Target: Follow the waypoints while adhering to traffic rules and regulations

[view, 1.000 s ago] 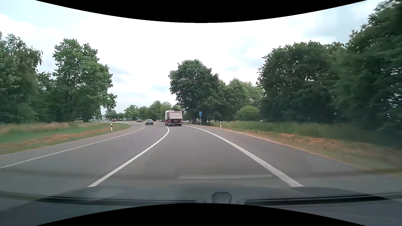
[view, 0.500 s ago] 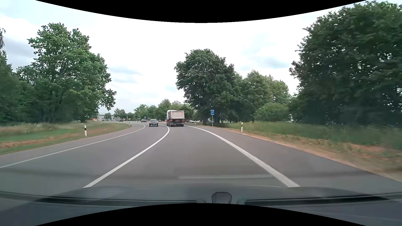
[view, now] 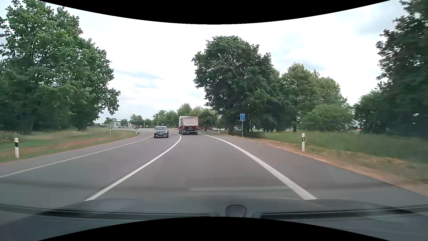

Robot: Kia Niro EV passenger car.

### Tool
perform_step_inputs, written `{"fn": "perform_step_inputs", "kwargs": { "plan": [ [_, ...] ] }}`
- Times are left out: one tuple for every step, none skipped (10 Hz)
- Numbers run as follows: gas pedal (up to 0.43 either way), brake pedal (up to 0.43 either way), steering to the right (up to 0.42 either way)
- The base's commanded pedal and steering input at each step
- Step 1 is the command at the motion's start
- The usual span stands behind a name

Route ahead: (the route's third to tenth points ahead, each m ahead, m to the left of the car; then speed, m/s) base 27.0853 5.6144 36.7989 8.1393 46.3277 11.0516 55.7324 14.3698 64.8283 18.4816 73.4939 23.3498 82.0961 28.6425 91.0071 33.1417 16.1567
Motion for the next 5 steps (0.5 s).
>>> {"fn": "perform_step_inputs", "kwargs": {
  "plan": [
    [0.0, 0.0, -0.041],
    [0.0, 0.0, -0.041],
    [0.0, 0.0, -0.041],
    [0.0, 0.0, -0.041],
    [0.0, 0.0, -0.041]
  ]
}}
